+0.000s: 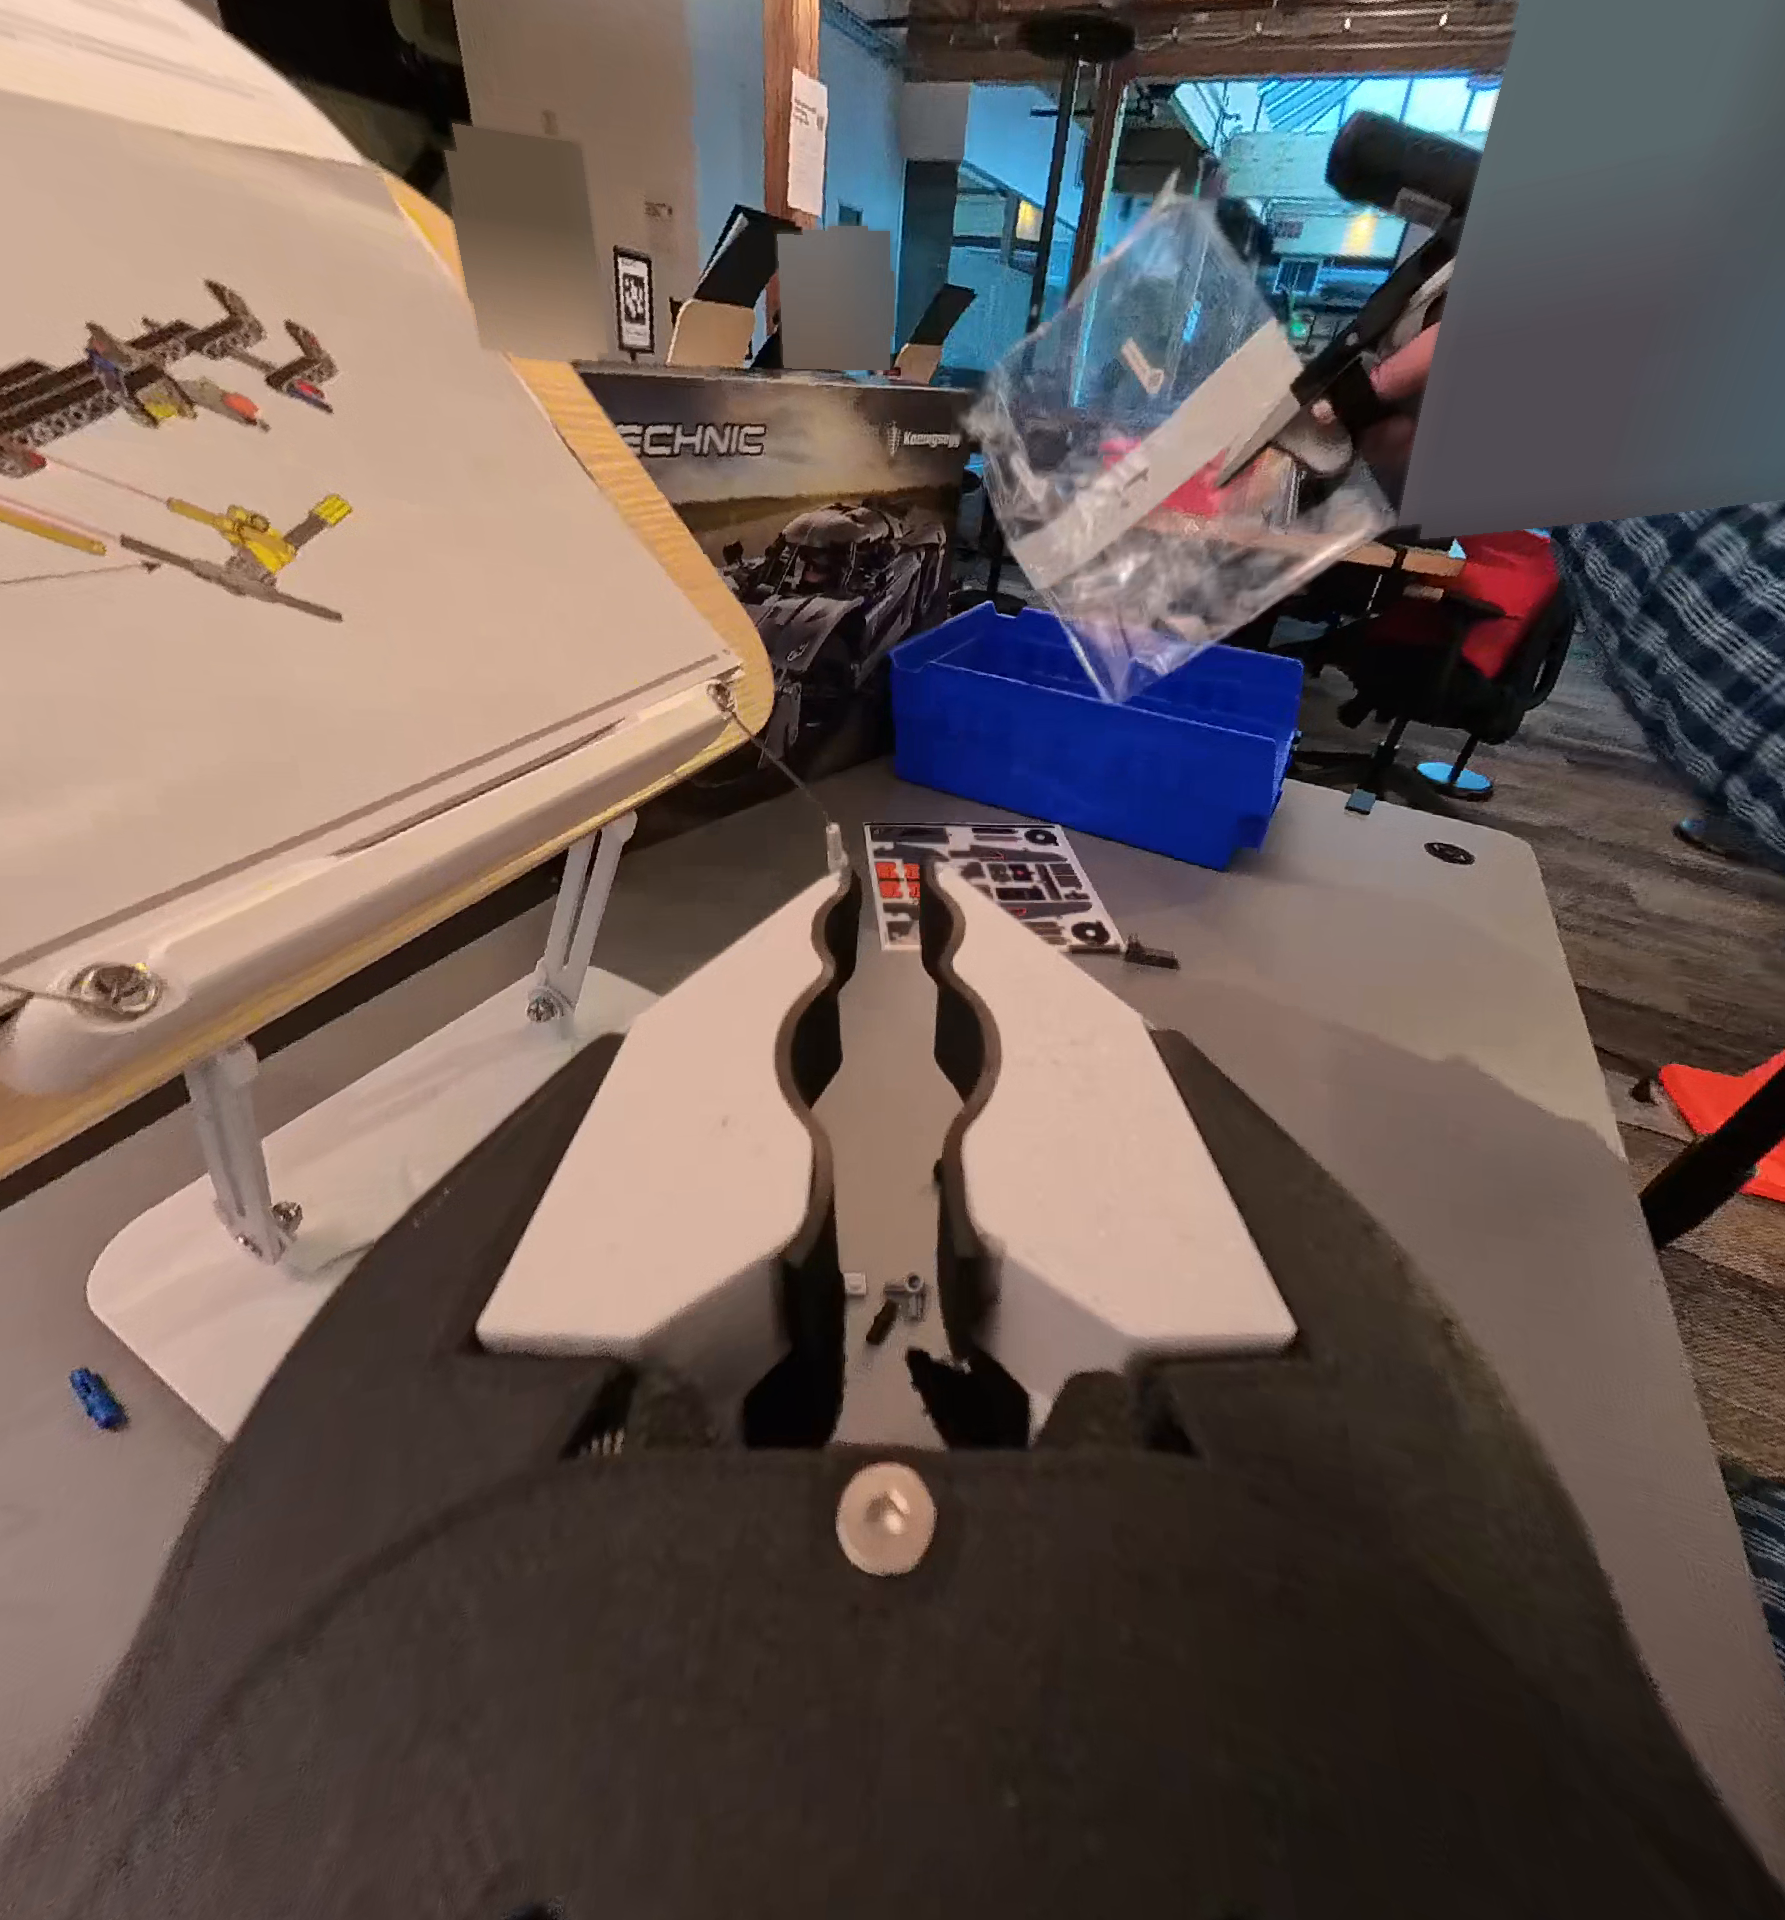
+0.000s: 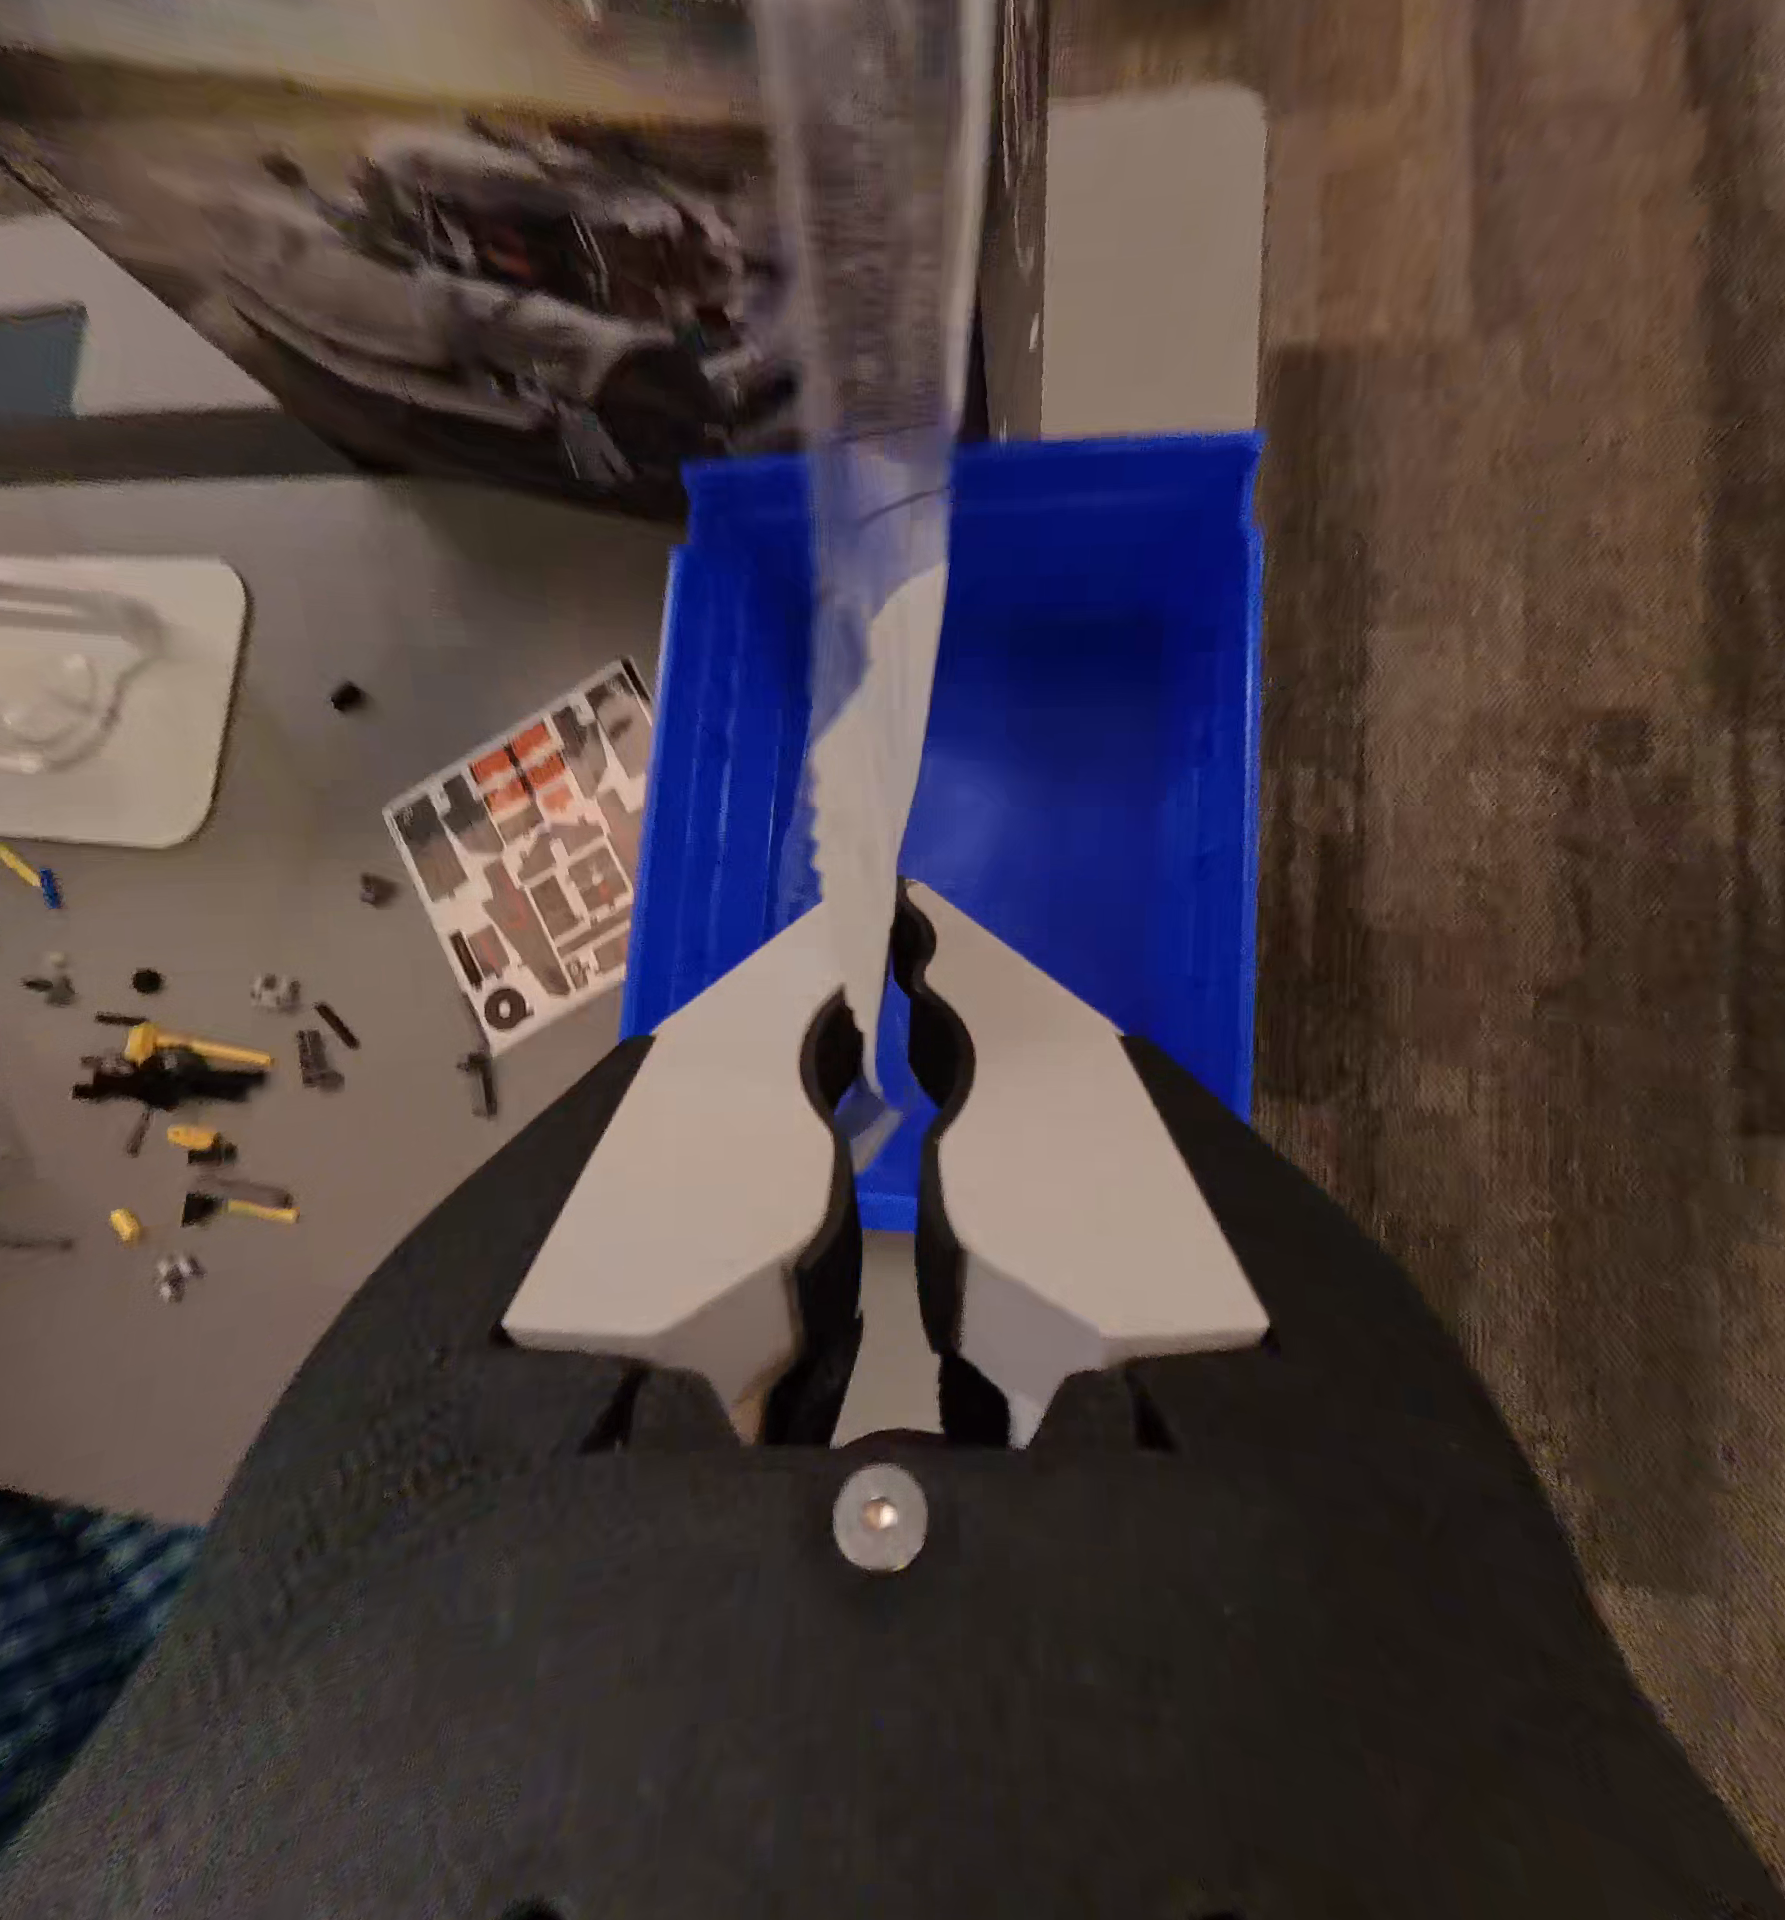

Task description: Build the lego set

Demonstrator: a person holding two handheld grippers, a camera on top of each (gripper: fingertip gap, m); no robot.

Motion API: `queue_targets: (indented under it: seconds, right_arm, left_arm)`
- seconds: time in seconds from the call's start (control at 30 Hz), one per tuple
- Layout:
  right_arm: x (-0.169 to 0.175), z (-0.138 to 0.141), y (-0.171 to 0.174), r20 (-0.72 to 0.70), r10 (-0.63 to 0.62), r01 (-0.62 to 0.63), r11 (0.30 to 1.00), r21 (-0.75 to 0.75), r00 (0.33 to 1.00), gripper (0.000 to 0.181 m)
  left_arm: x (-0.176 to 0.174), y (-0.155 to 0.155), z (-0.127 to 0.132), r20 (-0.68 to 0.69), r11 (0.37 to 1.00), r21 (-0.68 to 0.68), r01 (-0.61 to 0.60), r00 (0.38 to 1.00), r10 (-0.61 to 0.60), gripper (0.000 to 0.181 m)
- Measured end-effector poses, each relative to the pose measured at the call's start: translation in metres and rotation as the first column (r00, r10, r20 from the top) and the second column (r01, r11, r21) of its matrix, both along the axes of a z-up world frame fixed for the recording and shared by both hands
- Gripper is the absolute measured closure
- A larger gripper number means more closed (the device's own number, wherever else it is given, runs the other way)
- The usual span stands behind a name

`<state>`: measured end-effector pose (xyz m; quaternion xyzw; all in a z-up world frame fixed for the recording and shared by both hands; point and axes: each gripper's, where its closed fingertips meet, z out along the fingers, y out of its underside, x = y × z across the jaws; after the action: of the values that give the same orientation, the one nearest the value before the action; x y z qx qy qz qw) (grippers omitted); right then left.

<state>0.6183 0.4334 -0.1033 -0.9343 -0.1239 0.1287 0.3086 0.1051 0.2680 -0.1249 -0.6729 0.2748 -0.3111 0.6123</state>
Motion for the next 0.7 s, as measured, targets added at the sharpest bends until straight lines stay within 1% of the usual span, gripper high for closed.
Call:
queue_targets:
  seconds: [0.07, 0.13, 0.2, 0.27, 0.33, 0.4, 0.43, 0.47, 0.5, 0.6, 0.63, 0.7]
  right_arm:
    - [-0.004, -0.015, -0.001, -0.023, 0.061, -0.063, 0.994, -0.089, 0.998, 0.181]
    - [-0.003, -0.031, 0.003, -0.033, 0.088, -0.092, 0.982, -0.167, 0.996, 0.181]
    - [-0.005, -0.054, 0.0, -0.037, 0.144, -0.149, 0.951, -0.273, 0.989, 0.181]
    - [-0.003, -0.079, -0.004, -0.018, 0.178, -0.171, 0.905, -0.389, 0.984, 0.181]
    - [-0.006, -0.1, -0.001, -0.027, 0.211, -0.201, 0.875, -0.441, 0.977, 0.181]
    - [-0.003, -0.121, 0.004, 0.022, 0.214, -0.178, 0.86, -0.478, 0.976, 0.178]
    - [0.0, -0.129, 0.007, 0.059, 0.207, -0.153, 0.86, -0.487, 0.977, 0.156]
    - [0.004, -0.134, 0.009, 0.093, 0.2, -0.13, 0.861, -0.492, 0.975, 0.138]
    - [0.006, -0.135, 0.011, 0.127, 0.203, -0.119, 0.869, -0.48, 0.971, 0.13]
    - [0.009, -0.122, 0.022, 0.202, 0.185, -0.097, 0.919, -0.381, 0.962, 0.118]
    - [0.015, -0.115, 0.024, 0.256, 0.166, -0.069, 0.934, -0.349, 0.952, 0.113]
    - [0.024, -0.091, 0.03, 0.367, 0.111, -0.019, 0.969, -0.246, 0.924, 0.111]
  left_arm:
    - [-0.003, 0.001, -0.003, 0.004, 1.0, -0.01, -0.004, 1.0, 0.004, 0.172]
    - [-0.005, 0.001, -0.006, -0.001, 1.0, -0.021, -0.005, 1.0, 0.005, 0.172]
    - [-0.007, 0.0, -0.008, -0.013, 1.0, -0.026, -0.005, 1.0, 0.005, 0.171]
    - [-0.008, 0.0, -0.009, -0.023, 0.999, -0.032, -0.007, 1.0, 0.007, 0.17]
    - [-0.009, 0.0, -0.011, -0.024, 0.999, -0.039, -0.006, 1.0, 0.005, 0.169]
    - [-0.008, 0.0, -0.014, -0.033, 0.999, -0.05, -0.007, 0.999, 0.005, 0.169]
    - [-0.007, 0.0, -0.016, -0.039, 0.998, -0.058, -0.005, 0.999, 0.003, 0.168]
    - [-0.006, 0.0, -0.017, -0.046, 0.998, -0.063, -0.002, 0.999, -0.001, 0.167]
    - [-0.004, -0.001, -0.02, -0.056, 0.997, -0.072, 0.005, 0.998, -0.009, 0.167]
    - [-0.002, -0.003, -0.027, -0.101, 0.996, -0.092, 0.006, 0.995, -0.015, 0.165]
    - [-0.002, -0.004, -0.029, -0.11, 0.995, -0.098, 0.007, 0.994, -0.018, 0.164]
    - [-0.003, -0.003, -0.033, -0.122, 0.994, -0.11, -0.009, 0.993, -0.004, 0.161]
